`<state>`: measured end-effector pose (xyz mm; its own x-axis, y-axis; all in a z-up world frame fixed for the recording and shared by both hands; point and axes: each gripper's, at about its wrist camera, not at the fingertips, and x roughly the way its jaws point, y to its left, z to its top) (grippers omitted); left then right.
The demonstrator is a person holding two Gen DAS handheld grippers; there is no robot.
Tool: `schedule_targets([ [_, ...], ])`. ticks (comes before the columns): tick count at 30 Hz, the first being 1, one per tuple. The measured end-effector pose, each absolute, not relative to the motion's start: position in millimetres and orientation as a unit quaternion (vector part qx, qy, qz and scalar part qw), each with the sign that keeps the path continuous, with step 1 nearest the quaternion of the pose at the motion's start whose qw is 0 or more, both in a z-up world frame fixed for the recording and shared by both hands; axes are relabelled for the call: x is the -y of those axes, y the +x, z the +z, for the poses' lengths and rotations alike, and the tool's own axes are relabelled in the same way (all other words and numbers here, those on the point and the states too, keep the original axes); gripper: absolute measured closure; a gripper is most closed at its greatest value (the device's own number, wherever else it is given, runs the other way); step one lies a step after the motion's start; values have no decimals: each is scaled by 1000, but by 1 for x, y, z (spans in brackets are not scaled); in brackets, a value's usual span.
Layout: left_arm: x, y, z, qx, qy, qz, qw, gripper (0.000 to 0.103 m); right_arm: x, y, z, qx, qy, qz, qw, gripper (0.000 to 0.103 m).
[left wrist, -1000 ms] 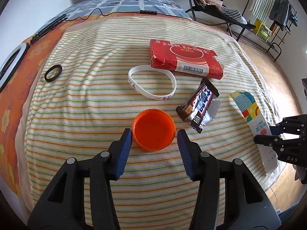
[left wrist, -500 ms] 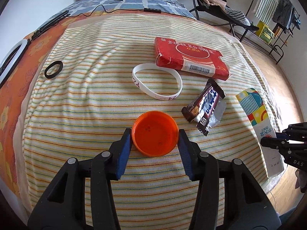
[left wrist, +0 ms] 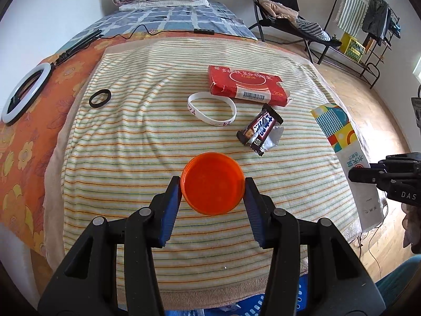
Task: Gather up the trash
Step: 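Carry the cap in the left tool and packet in the right tool to the basket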
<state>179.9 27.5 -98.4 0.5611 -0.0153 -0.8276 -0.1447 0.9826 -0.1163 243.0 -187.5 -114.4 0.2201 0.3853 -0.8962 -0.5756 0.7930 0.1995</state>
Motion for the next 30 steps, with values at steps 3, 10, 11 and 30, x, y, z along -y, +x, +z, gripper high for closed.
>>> schedule_targets([
  [3,-24,163,-90,-462,-80,35,883,55,187,227,-103,-536,-76,319,778,96],
  [10,-13,119,-77,-454,-77,28,887,55,183,186,-87,-527,-49,338,779,96],
  [11,-12,114,-77,-454,-79,26,887,55,183,179,-87,-527,-46,340,778,96],
  [30,12,34,-115,-487,-104,15,867,55,160,74,-128,-567,-39,386,726,96],
])
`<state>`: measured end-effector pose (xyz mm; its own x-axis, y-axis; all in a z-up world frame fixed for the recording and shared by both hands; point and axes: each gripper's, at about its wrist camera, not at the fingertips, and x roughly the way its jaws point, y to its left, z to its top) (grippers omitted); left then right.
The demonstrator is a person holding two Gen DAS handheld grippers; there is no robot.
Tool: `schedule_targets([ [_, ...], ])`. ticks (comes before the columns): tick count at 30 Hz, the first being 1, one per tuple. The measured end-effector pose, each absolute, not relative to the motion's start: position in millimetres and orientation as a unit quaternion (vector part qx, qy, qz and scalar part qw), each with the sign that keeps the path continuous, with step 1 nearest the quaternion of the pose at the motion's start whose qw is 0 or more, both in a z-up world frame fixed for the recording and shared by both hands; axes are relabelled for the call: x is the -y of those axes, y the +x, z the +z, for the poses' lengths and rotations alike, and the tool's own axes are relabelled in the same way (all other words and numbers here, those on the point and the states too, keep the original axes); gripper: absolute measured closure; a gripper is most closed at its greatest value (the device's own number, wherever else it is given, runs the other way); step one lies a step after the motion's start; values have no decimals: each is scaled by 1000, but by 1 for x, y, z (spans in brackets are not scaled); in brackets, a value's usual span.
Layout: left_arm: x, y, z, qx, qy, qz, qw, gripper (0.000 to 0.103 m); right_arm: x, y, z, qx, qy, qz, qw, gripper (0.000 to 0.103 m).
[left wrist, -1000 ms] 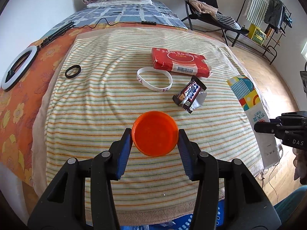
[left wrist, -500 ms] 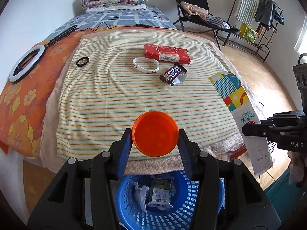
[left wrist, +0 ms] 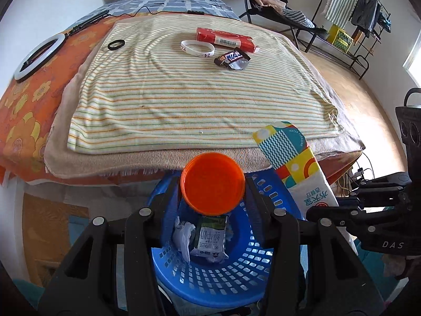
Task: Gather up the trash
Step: 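Carry the cap in the left tool and packet in the right tool to the basket, then open the left tool over the basket while the right tool releases the packet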
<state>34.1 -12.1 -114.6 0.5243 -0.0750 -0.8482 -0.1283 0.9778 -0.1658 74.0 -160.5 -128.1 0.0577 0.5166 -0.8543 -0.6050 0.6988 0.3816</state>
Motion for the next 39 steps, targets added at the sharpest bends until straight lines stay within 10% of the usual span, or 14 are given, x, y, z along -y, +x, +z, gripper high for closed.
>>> schedule_targets([
  [39,22,12,-194,-565,-108,26,818,54,148,48,-207,-641,-41,338,688,96],
])
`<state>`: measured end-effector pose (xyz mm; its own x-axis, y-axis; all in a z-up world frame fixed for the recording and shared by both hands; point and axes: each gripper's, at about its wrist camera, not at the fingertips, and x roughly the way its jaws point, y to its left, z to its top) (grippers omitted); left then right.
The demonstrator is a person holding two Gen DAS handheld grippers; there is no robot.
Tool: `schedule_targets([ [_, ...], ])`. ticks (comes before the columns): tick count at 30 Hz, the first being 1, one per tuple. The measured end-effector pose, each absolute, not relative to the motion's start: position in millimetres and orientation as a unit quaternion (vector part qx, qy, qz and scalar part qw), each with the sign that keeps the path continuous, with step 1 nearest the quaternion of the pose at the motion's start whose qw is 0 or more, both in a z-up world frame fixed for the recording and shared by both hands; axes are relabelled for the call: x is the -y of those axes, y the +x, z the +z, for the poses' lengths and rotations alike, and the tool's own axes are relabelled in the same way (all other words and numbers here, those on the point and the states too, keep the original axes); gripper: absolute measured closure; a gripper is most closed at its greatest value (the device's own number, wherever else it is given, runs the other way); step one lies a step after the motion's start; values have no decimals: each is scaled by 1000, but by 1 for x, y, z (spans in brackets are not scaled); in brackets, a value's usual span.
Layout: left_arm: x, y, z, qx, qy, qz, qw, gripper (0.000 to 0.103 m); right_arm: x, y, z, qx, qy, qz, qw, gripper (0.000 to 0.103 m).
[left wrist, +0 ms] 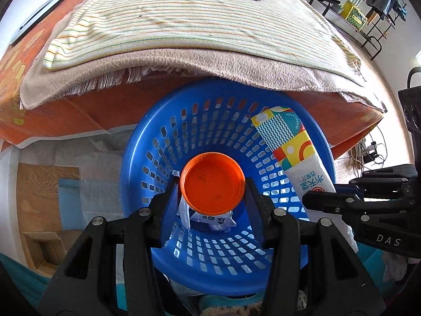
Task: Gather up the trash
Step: 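Open the left tool over the basket while the right tool releases the packet, then raise both tools to the red box and white wristband on the towel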
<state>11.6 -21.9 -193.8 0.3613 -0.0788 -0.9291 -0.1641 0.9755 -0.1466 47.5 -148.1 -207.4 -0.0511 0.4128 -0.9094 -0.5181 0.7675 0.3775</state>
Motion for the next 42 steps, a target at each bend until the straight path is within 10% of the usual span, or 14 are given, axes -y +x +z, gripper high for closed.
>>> schedule_targets([
  [8,18,13,-193,-562,-110,32,819,40,152,52,-207,-639,-46,318,699,61],
  [19,12,14,-190,-562,-118,40,818,31,152,55,-199,-625,-63,304,716,42],
  [42,-4,40,-148,-525,-126,44,841,31,164,78,-159,-568,-63,272,774,42],
])
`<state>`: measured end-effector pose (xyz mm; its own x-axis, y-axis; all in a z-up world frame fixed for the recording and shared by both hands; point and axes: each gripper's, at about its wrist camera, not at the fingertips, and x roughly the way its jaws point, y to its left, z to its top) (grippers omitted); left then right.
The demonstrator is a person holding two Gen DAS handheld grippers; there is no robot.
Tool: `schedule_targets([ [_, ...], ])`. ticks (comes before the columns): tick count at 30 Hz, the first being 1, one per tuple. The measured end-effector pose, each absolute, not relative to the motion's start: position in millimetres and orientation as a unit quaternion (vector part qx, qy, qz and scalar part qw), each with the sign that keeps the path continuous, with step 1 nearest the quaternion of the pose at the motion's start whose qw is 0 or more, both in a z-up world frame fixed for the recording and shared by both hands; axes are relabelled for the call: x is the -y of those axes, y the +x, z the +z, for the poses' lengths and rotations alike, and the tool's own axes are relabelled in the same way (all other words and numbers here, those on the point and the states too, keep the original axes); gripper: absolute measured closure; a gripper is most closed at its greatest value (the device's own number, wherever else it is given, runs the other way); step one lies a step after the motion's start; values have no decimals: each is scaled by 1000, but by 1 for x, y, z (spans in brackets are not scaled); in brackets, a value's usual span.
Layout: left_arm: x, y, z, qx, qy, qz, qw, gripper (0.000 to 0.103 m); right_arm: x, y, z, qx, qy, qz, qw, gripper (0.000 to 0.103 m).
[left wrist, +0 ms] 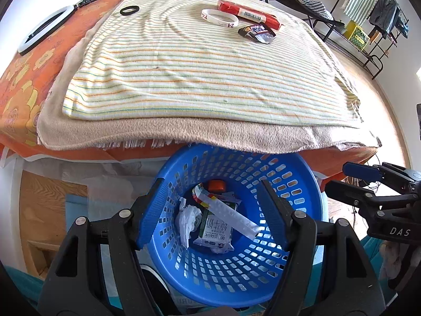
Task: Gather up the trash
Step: 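Raise both tools to the red box and white wristband on the towel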
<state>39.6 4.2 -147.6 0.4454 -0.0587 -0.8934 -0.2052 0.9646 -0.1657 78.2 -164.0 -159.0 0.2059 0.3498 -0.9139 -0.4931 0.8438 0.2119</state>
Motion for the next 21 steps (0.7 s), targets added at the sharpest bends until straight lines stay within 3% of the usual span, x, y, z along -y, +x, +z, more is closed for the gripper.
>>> schedule_targets([
  [21,-48,116,-97,-478,-102,56,871,31,168,166,-97,-480,-43,261,837,42],
])
